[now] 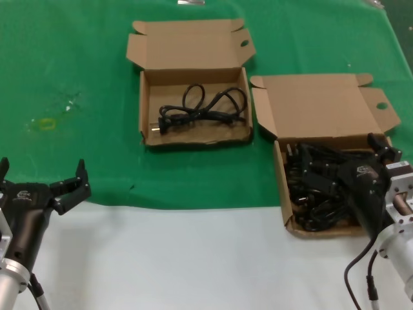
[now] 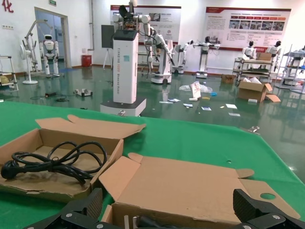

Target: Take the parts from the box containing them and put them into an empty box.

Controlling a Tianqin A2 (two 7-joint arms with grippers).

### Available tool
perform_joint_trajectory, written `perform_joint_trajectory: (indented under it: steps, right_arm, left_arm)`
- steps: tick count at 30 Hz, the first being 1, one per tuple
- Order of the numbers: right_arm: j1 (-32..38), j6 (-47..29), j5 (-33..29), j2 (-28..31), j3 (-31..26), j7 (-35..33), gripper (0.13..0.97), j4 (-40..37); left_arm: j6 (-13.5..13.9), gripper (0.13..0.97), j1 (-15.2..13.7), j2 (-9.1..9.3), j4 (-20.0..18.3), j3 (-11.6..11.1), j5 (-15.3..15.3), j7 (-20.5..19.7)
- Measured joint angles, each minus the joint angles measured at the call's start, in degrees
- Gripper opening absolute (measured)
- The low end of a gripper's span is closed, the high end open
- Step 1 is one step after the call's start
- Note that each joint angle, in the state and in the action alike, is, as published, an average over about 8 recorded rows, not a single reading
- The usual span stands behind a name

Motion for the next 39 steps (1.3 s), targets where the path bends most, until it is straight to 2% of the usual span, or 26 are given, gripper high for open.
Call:
perform_joint_trajectory:
  steps: [39]
  right_arm:
    - [0.0,0.0,0.0,0.0,0.0,0.0,0.966,0.0]
  left_arm:
    - [0.0,0.966,0.0,0.0,0.0,0.0,0.0,0.0]
